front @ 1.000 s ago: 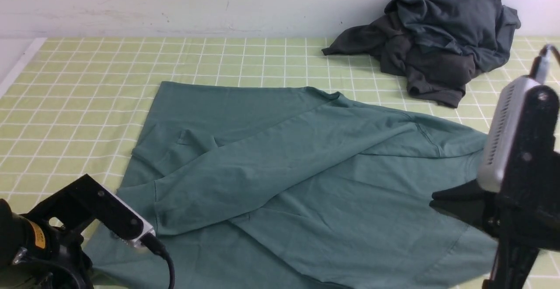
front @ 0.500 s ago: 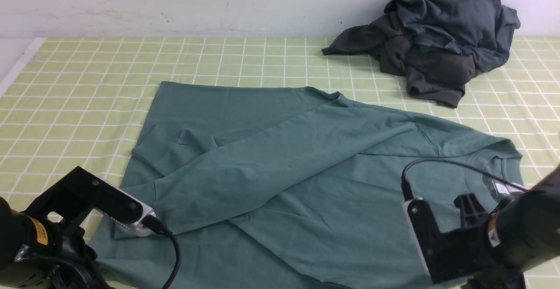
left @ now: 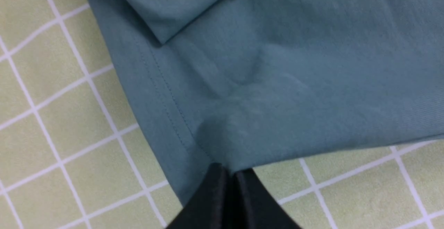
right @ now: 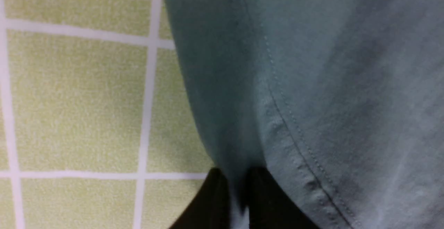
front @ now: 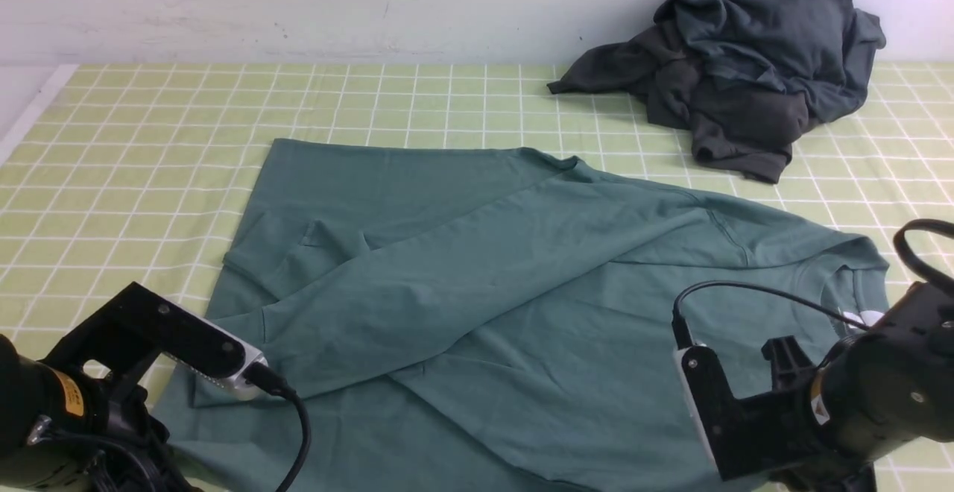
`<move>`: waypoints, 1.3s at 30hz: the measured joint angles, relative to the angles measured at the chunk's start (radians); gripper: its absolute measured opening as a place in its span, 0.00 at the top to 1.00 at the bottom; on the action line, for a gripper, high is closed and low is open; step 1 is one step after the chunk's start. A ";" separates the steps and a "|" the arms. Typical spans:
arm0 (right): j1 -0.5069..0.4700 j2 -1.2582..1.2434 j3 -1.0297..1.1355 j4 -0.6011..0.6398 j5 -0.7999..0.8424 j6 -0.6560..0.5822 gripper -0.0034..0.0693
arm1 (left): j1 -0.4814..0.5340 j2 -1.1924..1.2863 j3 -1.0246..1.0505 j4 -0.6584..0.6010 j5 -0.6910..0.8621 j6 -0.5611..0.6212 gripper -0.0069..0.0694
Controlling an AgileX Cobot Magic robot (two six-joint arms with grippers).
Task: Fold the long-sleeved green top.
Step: Use both arms simultaneously to clamp the lower edge of the clothing fabric, then use both arms to drag the lower edge of the fabric forward and fold it over the upper edge
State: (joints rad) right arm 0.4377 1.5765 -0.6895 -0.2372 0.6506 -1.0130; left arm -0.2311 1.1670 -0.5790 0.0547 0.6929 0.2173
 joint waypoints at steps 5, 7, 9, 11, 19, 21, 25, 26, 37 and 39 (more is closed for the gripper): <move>0.000 -0.046 0.000 -0.021 0.003 0.065 0.96 | 0.000 -0.006 -0.009 -0.006 0.019 -0.017 0.91; 0.000 -0.083 0.000 -0.031 0.010 0.130 0.96 | 0.000 -0.018 -0.033 -0.007 0.063 -0.034 0.91; 0.000 -0.121 -0.016 -0.044 0.028 0.239 0.96 | 0.000 -0.030 -0.074 -0.006 0.120 -0.038 0.91; -0.008 -0.149 -0.052 -0.060 0.049 0.348 0.96 | 0.000 -0.034 -0.122 -0.006 0.154 -0.038 0.91; -0.116 -0.094 -0.329 -0.081 0.031 0.552 0.96 | 0.038 0.090 -0.407 0.016 0.093 -0.048 0.90; -0.130 -0.072 -0.368 -0.081 0.017 0.553 0.96 | 0.054 0.131 -0.454 0.017 0.082 -0.053 0.90; -0.181 0.061 -0.532 -0.082 -0.059 0.553 0.96 | 0.118 0.357 -0.700 0.023 0.039 -0.083 0.90; -0.188 0.090 -0.560 -0.084 -0.069 0.553 0.96 | 0.123 0.388 -0.733 0.024 0.035 -0.090 0.90; -0.237 0.487 -0.914 -0.158 -0.147 0.562 0.95 | 0.140 0.961 -1.290 0.054 -0.043 -0.187 0.90; -0.243 0.541 -0.954 -0.158 -0.160 0.566 0.93 | 0.145 1.040 -1.363 0.064 -0.043 -0.217 0.90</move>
State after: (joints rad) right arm 0.1943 2.1172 -1.6437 -0.3953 0.4904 -0.4474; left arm -0.0862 2.2067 -1.9422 0.1185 0.6504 0.0000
